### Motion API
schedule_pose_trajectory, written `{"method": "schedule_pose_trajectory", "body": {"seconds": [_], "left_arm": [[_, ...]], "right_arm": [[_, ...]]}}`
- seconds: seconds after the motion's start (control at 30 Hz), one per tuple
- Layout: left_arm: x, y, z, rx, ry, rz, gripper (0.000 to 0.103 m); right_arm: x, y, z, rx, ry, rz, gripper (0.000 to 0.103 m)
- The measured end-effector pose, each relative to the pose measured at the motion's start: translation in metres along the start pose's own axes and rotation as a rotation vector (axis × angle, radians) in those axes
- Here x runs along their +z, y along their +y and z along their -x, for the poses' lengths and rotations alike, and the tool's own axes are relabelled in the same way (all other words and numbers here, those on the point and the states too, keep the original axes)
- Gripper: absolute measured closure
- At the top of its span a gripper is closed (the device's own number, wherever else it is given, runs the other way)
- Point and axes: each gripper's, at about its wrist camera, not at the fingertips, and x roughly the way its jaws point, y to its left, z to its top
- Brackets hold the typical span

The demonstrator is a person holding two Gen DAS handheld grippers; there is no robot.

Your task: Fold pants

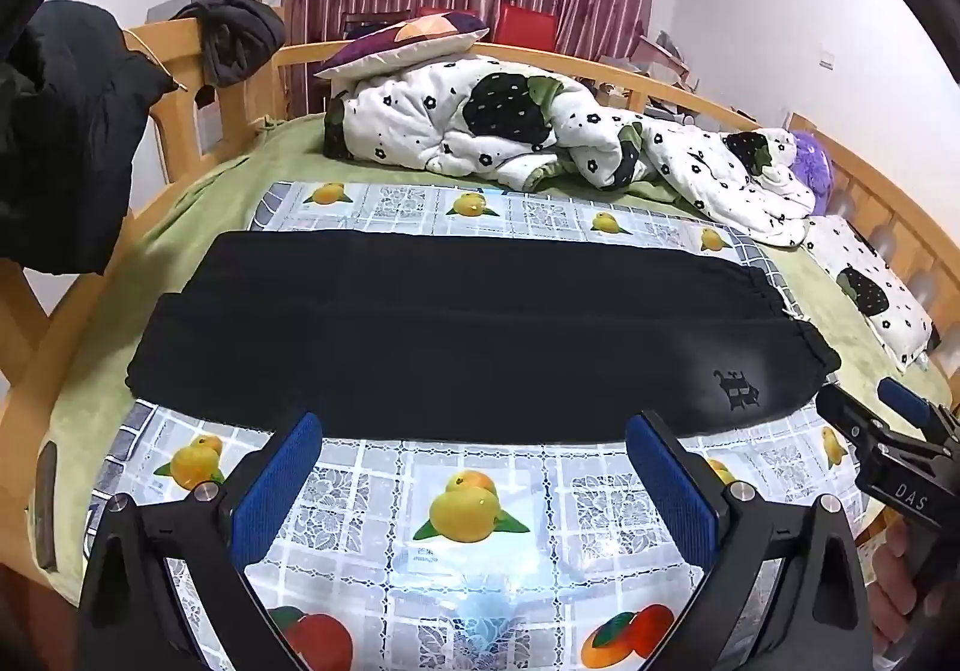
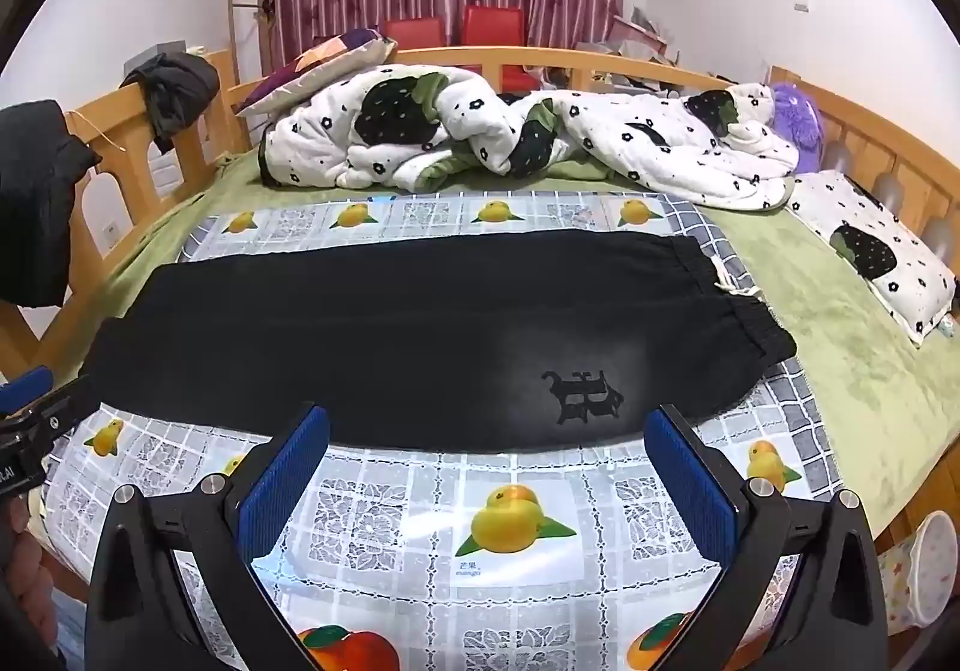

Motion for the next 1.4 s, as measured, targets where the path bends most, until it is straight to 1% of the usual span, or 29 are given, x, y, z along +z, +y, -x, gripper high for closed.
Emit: {"method": "schedule_pose_trajectory", "body": {"seconds": [0.8, 0.93, 1.0, 1.13, 1.17, 1.2, 1.27, 1.4], "left_arm": [[-0.002, 0.001, -0.003, -0.003, 0.012, 0.007, 0.001], [0.000, 0.003, 0.000, -0.018, 0.014, 0.018, 0.001], [0.002, 0.002, 0.001, -0.023, -0.005, 0.012, 0.001], [0.001, 0.005, -0.002, 0.010, -0.047, 0.009, 0.001], [0.001, 0.006, -0.004, 0.021, -0.038, 0.015, 0.001], [0.003, 0.009, -0.008, 0.025, -0.008, 0.022, 0.001], [0.006, 0.014, -0.009, 0.005, 0.019, 0.039, 0.001], [0.007, 0.019, -0.001, 0.026, -0.020, 0.037, 0.001]], "right_arm": [[0.001, 0.004, 0.008, 0.025, -0.023, 0.016, 0.000], [0.002, 0.002, 0.009, 0.062, -0.028, -0.003, 0.000], [0.002, 0.001, 0.007, 0.078, -0.027, -0.014, 0.000], [0.000, 0.008, 0.007, 0.075, -0.026, 0.017, 0.000], [-0.001, 0.009, 0.007, 0.079, -0.030, 0.029, 0.000], [-0.001, 0.010, 0.008, 0.085, -0.036, 0.041, 0.000], [-0.002, 0.010, 0.007, 0.091, -0.031, 0.047, 0.000], [-0.001, 0.006, 0.006, 0.132, -0.037, -0.020, 0.000]]}}
